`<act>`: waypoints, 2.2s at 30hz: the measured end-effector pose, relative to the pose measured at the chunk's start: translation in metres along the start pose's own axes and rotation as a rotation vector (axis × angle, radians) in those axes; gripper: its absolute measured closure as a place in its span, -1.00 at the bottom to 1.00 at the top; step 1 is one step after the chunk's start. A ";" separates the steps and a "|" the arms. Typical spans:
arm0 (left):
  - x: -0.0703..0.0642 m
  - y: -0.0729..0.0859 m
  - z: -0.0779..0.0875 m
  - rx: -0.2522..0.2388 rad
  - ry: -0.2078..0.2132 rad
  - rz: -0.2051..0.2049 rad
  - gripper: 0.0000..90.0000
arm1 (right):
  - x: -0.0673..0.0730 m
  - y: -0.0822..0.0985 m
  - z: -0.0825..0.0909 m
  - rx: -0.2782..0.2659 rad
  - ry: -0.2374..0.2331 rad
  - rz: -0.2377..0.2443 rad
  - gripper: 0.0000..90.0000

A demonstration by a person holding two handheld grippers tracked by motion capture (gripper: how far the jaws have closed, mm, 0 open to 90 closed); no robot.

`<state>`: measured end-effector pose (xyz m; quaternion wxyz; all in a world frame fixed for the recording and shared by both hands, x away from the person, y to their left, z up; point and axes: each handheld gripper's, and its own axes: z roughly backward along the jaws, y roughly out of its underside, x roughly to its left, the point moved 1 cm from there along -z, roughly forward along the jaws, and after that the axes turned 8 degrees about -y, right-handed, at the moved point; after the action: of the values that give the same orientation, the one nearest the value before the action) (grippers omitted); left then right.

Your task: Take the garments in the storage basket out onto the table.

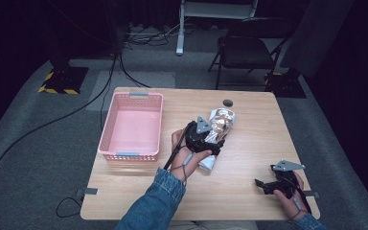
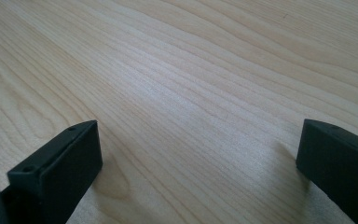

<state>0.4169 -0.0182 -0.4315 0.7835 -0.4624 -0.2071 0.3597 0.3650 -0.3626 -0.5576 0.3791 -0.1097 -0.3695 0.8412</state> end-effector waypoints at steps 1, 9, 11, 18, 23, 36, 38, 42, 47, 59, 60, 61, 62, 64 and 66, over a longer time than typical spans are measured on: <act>0.001 0.001 0.002 -0.007 0.001 0.001 -0.70 | 0.000 0.000 0.000 0.000 0.000 0.000 -1.00; 0.008 0.014 0.014 -0.015 -0.004 -0.003 -0.70 | 0.000 0.000 0.000 0.000 0.000 0.000 -1.00; 0.009 0.016 0.016 -0.015 -0.005 -0.007 -0.70 | 0.000 0.000 0.000 0.000 0.000 0.000 -1.00; 0.014 0.022 0.026 -0.014 -0.003 -0.029 -0.70 | 0.000 0.000 0.000 0.000 0.000 0.000 -1.00; 0.017 0.027 0.032 -0.017 -0.004 -0.036 -0.70 | 0.000 0.000 0.000 0.000 0.000 0.000 -1.00; 0.033 0.046 0.051 -0.019 -0.034 -0.043 -0.70 | 0.000 0.000 0.000 0.000 0.000 0.000 -1.00; 0.035 0.049 0.054 -0.016 -0.042 -0.039 -0.70 | 0.000 0.000 0.000 0.000 0.000 0.000 -1.00; 0.039 0.053 0.059 -0.019 -0.045 -0.035 -0.70 | 0.000 0.000 0.000 0.000 0.000 0.000 -1.00; 0.042 0.059 0.064 -0.016 -0.056 -0.024 -0.70 | 0.000 0.000 0.000 0.000 0.000 0.000 -1.00; 0.055 0.080 0.078 0.002 -0.098 0.011 -0.70 | 0.000 0.000 0.000 0.000 0.000 0.000 -1.00; 0.056 0.082 0.080 0.002 -0.101 0.012 -0.70 | 0.000 0.000 0.000 0.000 0.000 0.000 -1.00; 0.056 0.083 0.082 0.002 -0.105 0.016 -0.70 | 0.000 0.000 0.000 0.000 0.000 0.000 -1.00; 0.057 0.085 0.083 0.002 -0.108 0.020 -0.70 | 0.000 0.000 0.000 0.000 0.000 0.000 -1.00; 0.058 0.089 0.086 0.007 -0.115 0.018 -0.70 | 0.000 0.000 0.000 0.000 -0.001 0.000 -1.00; 0.059 0.093 0.089 0.014 -0.120 0.017 -0.70 | 0.000 0.000 0.000 0.000 -0.001 0.000 -1.00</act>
<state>0.3624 0.1068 -0.4695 0.7698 -0.4363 -0.2472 0.3949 0.3650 -0.3626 -0.5576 0.3791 -0.1092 -0.3698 0.8412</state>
